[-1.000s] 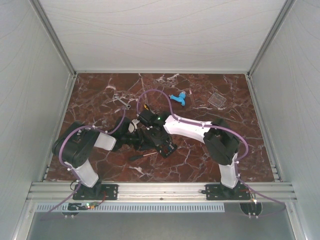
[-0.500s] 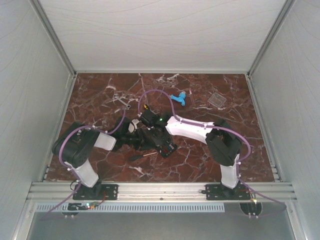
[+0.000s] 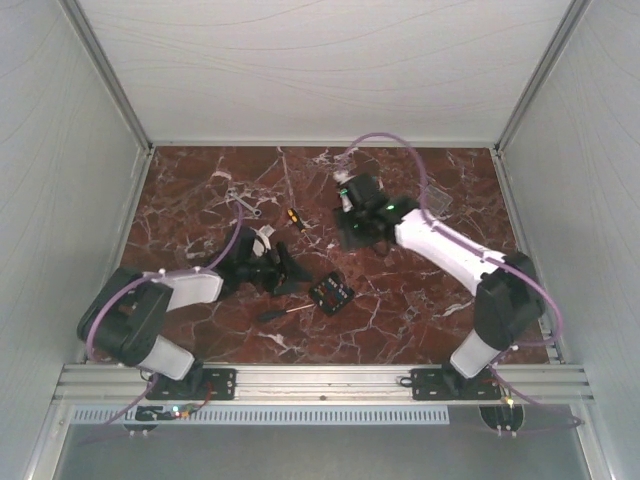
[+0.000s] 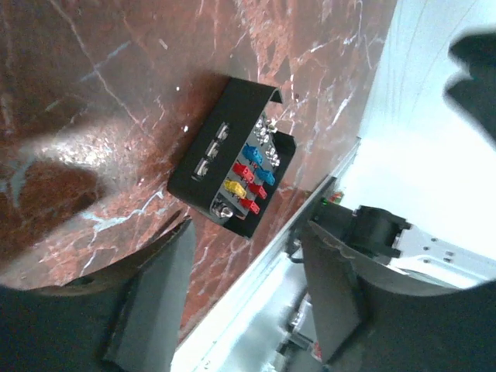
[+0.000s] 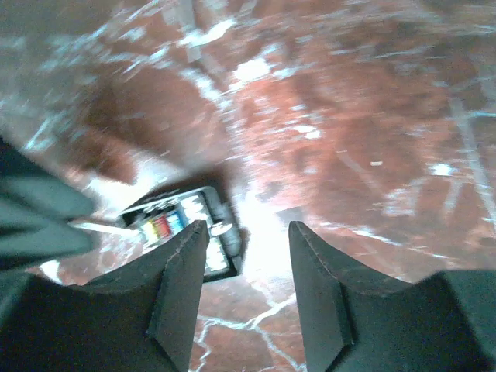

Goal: Snap on the fuse box
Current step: Install the fuse at the fuse box base, then pick up the fuse box cover from the center of the board.

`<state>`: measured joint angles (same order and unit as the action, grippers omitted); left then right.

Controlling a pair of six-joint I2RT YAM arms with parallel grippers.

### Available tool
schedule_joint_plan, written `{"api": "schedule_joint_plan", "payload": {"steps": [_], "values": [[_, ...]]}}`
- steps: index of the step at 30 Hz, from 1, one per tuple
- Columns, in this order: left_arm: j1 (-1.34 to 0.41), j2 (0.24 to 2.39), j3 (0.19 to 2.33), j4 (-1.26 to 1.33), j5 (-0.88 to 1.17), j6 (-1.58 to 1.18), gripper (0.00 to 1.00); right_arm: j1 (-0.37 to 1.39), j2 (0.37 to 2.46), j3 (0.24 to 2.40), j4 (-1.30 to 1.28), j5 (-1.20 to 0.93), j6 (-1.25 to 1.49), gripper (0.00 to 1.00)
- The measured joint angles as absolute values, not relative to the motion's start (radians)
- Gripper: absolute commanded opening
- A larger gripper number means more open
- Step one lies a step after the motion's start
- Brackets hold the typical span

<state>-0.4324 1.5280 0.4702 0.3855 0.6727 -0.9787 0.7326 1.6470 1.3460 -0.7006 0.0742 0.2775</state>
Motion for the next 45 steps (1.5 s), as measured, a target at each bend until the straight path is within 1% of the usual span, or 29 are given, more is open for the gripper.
{"api": "schedule_joint_plan", "payload": {"steps": [4,5,8,14,19,25,28,32,38,41,43,45], "values": [[-0.432,1.399,0.479,0.284,0.574,-0.892,0.78,0.508,1.606,1.275,-0.633,0.029,0.273,0.55],[-0.432,1.368,0.482,0.257,0.545,-0.87,0.81,0.457,1.606,1.263,-0.617,0.017,0.273,0.64],[-0.432,1.278,0.488,0.183,0.436,-0.807,0.88,0.299,1.607,1.245,-0.579,-0.039,0.28,0.69],[-0.429,1.173,0.457,0.135,0.268,-0.723,0.99,0.044,1.647,1.245,-0.418,-0.178,0.339,0.71],[-0.419,1.167,0.384,0.135,0.175,-0.68,1.0,-0.121,1.768,1.248,-0.286,-0.313,0.41,0.71],[-0.417,1.167,0.31,0.214,0.06,-0.627,1.0,-0.259,1.915,1.255,-0.146,-0.445,0.514,0.66],[-0.414,1.167,0.288,0.255,0.034,-0.618,1.0,-0.302,1.981,1.258,-0.09,-0.492,0.554,0.61],[-0.413,1.168,0.286,0.283,0.022,-0.607,1.0,-0.338,2.066,1.28,-0.031,-0.574,0.606,0.55],[-0.413,1.169,0.286,0.31,0.022,-0.598,1.0,-0.339,2.134,1.3,0.079,-0.665,0.669,0.47],[-0.413,1.169,0.286,0.318,0.023,-0.596,1.0,-0.339,2.165,1.307,0.124,-0.711,0.695,0.39],[-0.413,1.169,0.286,0.323,0.027,-0.596,1.0,-0.339,2.186,1.311,0.154,-0.739,0.707,0.31],[-0.413,1.169,0.286,0.329,0.033,-0.595,0.99,-0.339,2.201,1.311,0.177,-0.758,0.723,0.24]]}}
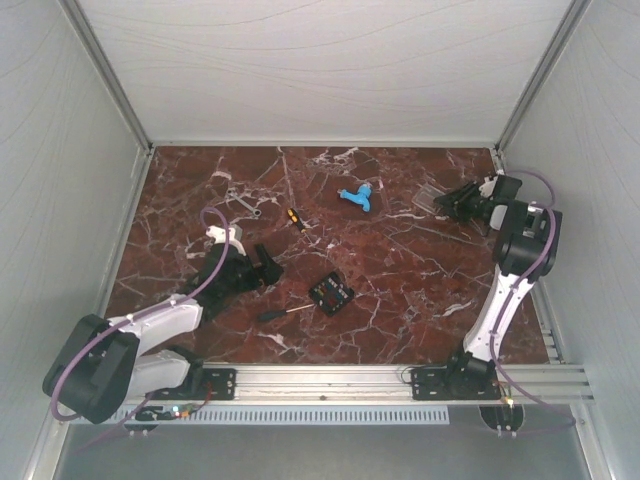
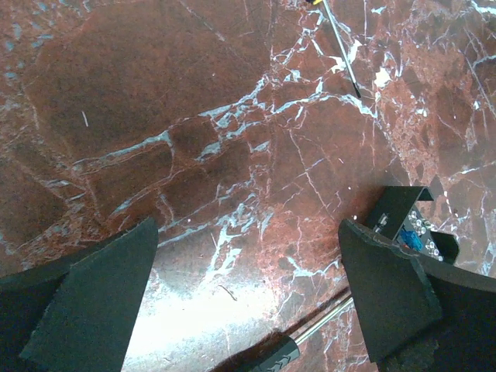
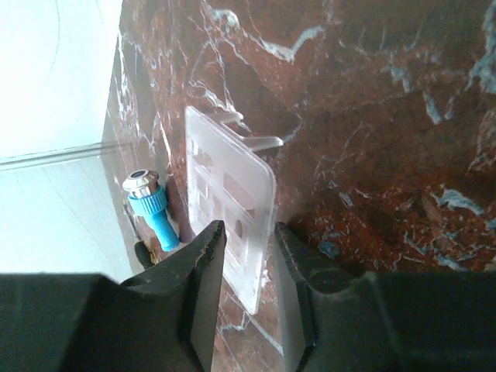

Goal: Snap on the fuse box
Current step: Pick up the fuse box cover from the center of the board, then close the fuse box cover on the fuse box base.

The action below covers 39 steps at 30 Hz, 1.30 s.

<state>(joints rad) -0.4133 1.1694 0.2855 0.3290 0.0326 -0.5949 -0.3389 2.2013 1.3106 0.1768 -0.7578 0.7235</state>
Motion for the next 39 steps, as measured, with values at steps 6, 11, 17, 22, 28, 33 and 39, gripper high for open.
{"api": "schedule_joint_plan", "payload": {"steps": [6,11,17,22,28,33,39], "values": [[-0.413,1.169,0.279,0.345,0.072,-0.594,0.94,-0.34,2.204,1.253,0.257,-0.819,0.762,0.11],[-0.413,1.168,0.281,0.36,0.148,-0.597,0.86,-0.34,2.13,1.162,0.318,-0.87,0.785,0.04],[-0.468,1.196,0.347,0.347,0.187,-0.6,0.81,-0.331,1.945,1.024,0.38,-0.916,0.81,0.01],[-0.57,1.306,0.498,0.3,0.164,-0.573,0.77,-0.294,1.819,0.913,0.431,-0.939,0.835,0.01],[-0.635,1.472,0.675,0.248,0.137,-0.514,0.6,-0.205,1.709,0.793,0.445,-0.953,0.839,0.01],[-0.667,1.596,0.745,0.198,0.139,-0.474,0.49,-0.171,1.64,0.747,0.444,-0.965,0.834,0.01],[-0.697,1.647,0.767,0.156,0.157,-0.45,0.46,-0.132,1.609,0.735,0.442,-0.968,0.825,0.01]]}}
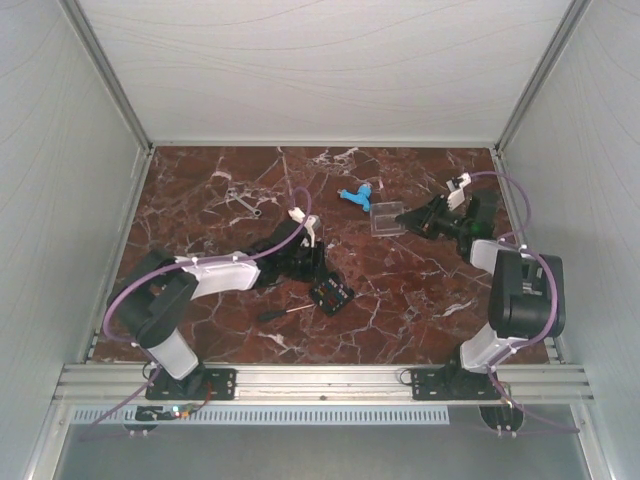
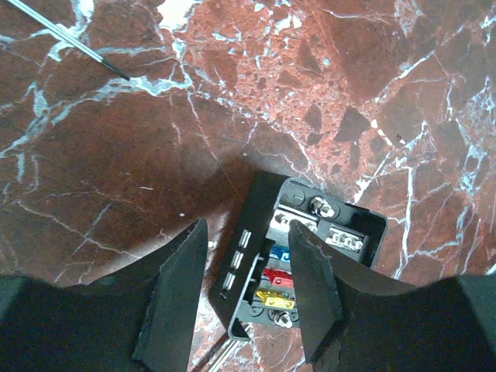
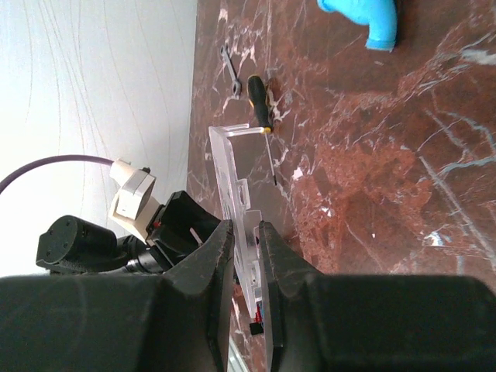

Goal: Snap on the fuse box
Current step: Close the fuse box cover on the fuse box base.

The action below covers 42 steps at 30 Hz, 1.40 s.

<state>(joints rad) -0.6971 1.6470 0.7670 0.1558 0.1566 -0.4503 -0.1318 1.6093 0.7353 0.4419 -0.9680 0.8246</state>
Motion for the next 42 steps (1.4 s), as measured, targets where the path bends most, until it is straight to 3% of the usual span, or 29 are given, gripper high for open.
{"api": "schedule_joint_plan", "payload": {"steps": [20,30,42], "values": [[-0.706,1.665,0.779,0.14,0.126,-0.482,0.19,-0.049,1.609,0.734,0.393,-0.97,0.792,0.02],[-0.683,1.629,0.785,0.044,-0.032,-0.612,0.13,0.024,1.583,0.739,0.348,-0.963,0.771,0.02],[-0.623,1.585,0.727,0.047,-0.023,-0.802,0.08,0.208,1.556,0.698,0.421,-0.881,0.851,0.02]]}}
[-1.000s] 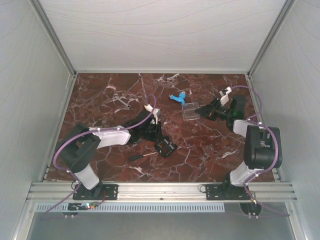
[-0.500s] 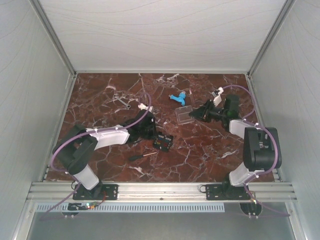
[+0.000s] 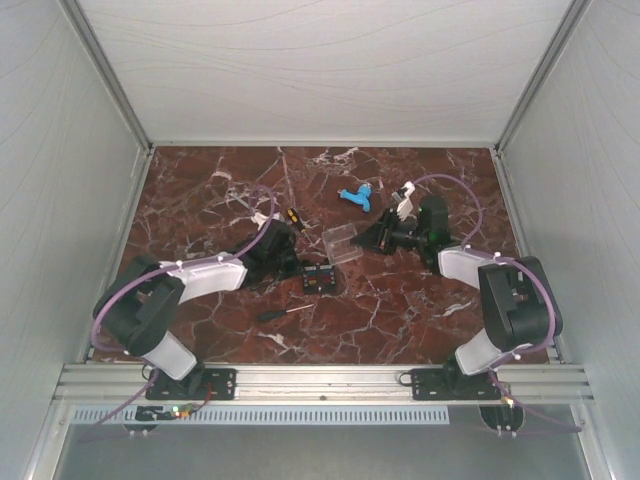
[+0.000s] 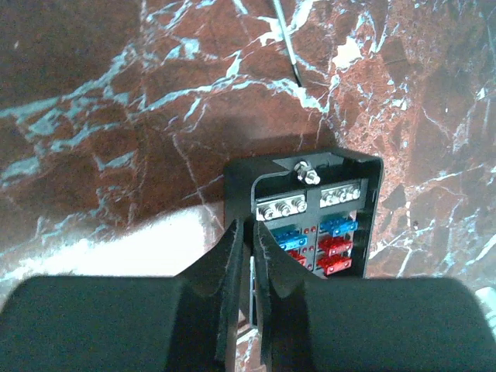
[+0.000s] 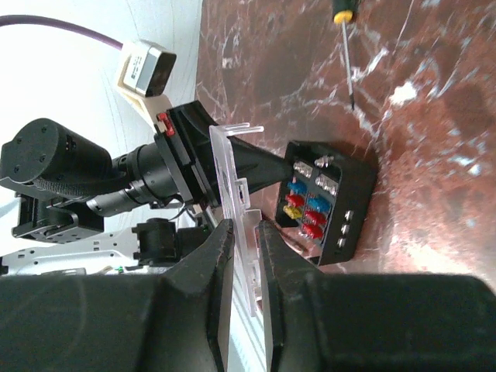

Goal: Snap on the fuse box
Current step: Close the fuse box cover on the fuse box base.

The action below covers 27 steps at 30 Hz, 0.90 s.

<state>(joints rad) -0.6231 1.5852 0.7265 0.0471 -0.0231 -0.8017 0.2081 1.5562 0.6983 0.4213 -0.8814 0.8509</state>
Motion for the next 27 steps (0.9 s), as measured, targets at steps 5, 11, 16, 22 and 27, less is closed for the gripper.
{"api": "schedule_joint_plan", "payload": {"steps": [5,11,16,22,27], "values": [[-0.607,1.541,0.656,0.091,0.02,-0.882,0.15,0.266,1.557,0.652,0.47,-0.848,0.908,0.02],[-0.603,1.505,0.597,0.105,0.071,-0.937,0.29,0.309,1.557,0.646,0.513,-0.823,0.934,0.02],[-0.59,1.456,0.574,0.107,0.096,-0.952,0.4,0.361,1.56,0.64,0.533,-0.801,0.943,0.03],[-0.509,1.356,0.507,0.127,0.143,-0.962,0.5,0.413,1.596,0.636,0.541,-0.776,0.949,0.04],[-0.492,1.301,0.458,0.127,0.175,-0.966,0.57,0.467,1.629,0.633,0.55,-0.742,0.956,0.05]]}}
